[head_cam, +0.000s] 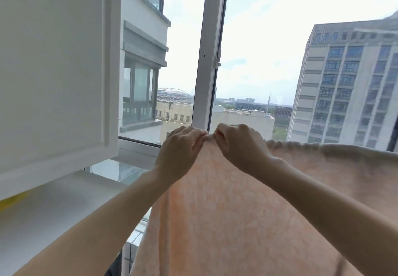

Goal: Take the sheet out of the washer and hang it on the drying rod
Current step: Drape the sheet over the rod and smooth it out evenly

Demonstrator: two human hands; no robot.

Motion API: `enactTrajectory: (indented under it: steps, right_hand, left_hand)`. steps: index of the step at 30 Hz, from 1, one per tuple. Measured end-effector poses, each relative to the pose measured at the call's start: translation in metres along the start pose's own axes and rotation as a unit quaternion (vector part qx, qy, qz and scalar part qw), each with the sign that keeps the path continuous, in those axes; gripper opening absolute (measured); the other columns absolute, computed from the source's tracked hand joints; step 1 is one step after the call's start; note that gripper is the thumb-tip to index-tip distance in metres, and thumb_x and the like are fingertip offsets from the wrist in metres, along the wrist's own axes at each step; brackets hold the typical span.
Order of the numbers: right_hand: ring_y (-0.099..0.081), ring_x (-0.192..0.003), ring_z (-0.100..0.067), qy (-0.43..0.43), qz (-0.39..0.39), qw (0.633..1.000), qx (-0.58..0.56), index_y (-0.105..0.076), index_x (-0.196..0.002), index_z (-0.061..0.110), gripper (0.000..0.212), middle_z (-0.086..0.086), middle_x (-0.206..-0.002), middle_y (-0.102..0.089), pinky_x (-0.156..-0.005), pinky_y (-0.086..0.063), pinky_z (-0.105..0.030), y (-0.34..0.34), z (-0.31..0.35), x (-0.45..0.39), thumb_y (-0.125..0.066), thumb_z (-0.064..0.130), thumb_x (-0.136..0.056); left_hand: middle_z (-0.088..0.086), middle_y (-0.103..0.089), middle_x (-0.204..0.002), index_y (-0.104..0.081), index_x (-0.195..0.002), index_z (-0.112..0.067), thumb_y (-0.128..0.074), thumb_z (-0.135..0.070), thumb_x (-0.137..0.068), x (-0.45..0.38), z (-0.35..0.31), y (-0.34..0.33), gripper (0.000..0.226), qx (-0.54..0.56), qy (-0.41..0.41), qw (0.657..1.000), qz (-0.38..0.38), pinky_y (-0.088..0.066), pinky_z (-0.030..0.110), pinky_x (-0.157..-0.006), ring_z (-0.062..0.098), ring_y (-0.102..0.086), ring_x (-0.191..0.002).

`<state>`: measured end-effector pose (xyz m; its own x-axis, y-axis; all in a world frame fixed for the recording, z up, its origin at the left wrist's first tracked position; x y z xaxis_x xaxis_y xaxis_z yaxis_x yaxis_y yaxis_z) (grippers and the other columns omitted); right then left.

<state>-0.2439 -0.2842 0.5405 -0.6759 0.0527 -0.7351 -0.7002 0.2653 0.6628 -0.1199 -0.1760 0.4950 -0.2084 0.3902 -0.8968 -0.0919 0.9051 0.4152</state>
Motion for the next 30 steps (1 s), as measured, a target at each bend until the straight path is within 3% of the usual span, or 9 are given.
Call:
enactTrajectory:
  steps: [7, 12, 17, 21, 23, 26, 30]
  right_hand:
    - [-0.062, -0.063, -0.011, -0.067, 0.049, 0.996, -0.035, -0.065, -0.088, 0.018, 0.017, 0.005, -0.076, -0.067, -0.064, -0.056, -0.033, 0.035, -0.033, 0.016, -0.053, 0.028, -0.093]
    - [-0.066, -0.072, -0.011, -0.096, 0.074, 0.990, -0.068, -0.067, -0.092, 0.017, 0.010, 0.004, -0.082, -0.069, -0.070, -0.059, -0.036, 0.043, -0.045, 0.024, -0.060, 0.023, -0.091]
    - [-0.066, -0.077, -0.008, -0.071, 0.054, 0.993, -0.083, -0.070, -0.100, 0.014, 0.014, 0.004, -0.090, -0.072, -0.073, -0.056, -0.027, 0.039, -0.040, 0.025, -0.063, 0.024, -0.093]
    - [-0.066, -0.076, -0.014, -0.065, 0.014, 0.996, -0.063, -0.069, -0.097, 0.015, 0.011, 0.002, -0.084, -0.071, -0.073, -0.057, -0.036, 0.034, -0.040, 0.022, -0.062, 0.023, -0.094]
    - [-0.065, -0.072, -0.015, -0.066, -0.008, 0.996, -0.052, -0.068, -0.096, 0.016, 0.010, 0.003, -0.081, -0.070, -0.070, -0.057, -0.038, 0.030, -0.043, 0.023, -0.061, 0.023, -0.094]
    - [-0.065, -0.071, -0.014, -0.074, -0.025, 0.996, -0.050, -0.067, -0.095, 0.015, 0.010, 0.004, -0.079, -0.070, -0.069, -0.057, -0.037, 0.028, -0.048, 0.026, -0.061, 0.022, -0.093]
    - [-0.064, -0.071, -0.014, -0.078, -0.025, 0.996, -0.047, -0.068, -0.094, 0.016, 0.010, 0.004, -0.080, -0.070, -0.068, -0.054, -0.033, 0.030, -0.048, 0.026, -0.061, 0.023, -0.094]
  left_hand:
    - [-0.001, -0.071, -0.100, -0.069, -0.111, -0.013, -0.051, -0.025, -0.098, 0.006, 0.005, 0.000, 0.025, 0.005, -0.022, 0.999, -0.026, -0.049, 0.031, -0.092, 0.016, -0.064, -0.094]
    - [0.001, -0.072, -0.088, -0.071, -0.099, -0.010, -0.060, -0.017, -0.095, 0.001, 0.011, 0.006, 0.014, 0.036, -0.022, 0.998, -0.040, -0.050, 0.024, -0.081, 0.015, -0.067, -0.081]
    - [0.002, -0.067, -0.079, -0.064, -0.090, -0.008, -0.060, -0.013, -0.094, -0.002, 0.020, 0.011, 0.007, 0.011, 0.032, 0.996, -0.077, -0.055, 0.033, -0.068, 0.017, -0.062, -0.069]
    - [0.000, -0.064, -0.088, -0.055, -0.094, -0.011, -0.057, -0.014, -0.097, 0.003, 0.017, 0.010, 0.004, 0.072, 0.075, 0.990, -0.093, -0.047, 0.016, -0.070, 0.008, -0.058, -0.077]
    - [-0.006, -0.061, -0.102, -0.051, -0.105, -0.016, -0.049, -0.019, -0.100, 0.003, 0.017, 0.011, 0.005, 0.133, 0.139, 0.978, -0.080, -0.043, 0.015, -0.075, 0.002, -0.055, -0.088]
    - [-0.005, -0.060, -0.110, -0.054, -0.119, -0.014, -0.041, -0.021, -0.103, 0.004, 0.035, 0.014, 0.022, 0.165, 0.236, 0.957, -0.032, -0.049, 0.032, -0.087, 0.014, -0.057, -0.099]
    - [0.021, -0.064, -0.077, -0.068, -0.085, -0.003, -0.049, -0.025, -0.100, 0.014, 0.054, 0.021, 0.033, 0.206, 0.274, 0.938, 0.044, -0.044, 0.034, -0.066, 0.020, -0.055, -0.069]
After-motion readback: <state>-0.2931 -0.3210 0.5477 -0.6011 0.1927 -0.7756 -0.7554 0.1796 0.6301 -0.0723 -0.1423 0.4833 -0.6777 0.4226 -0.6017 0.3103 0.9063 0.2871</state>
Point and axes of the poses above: each hand's wrist, its own x-axis away from the middle knuckle, its own y-axis out of the back of the hand, z = x × y, the point moved 1 cm from there along -x, towards the middle knuckle
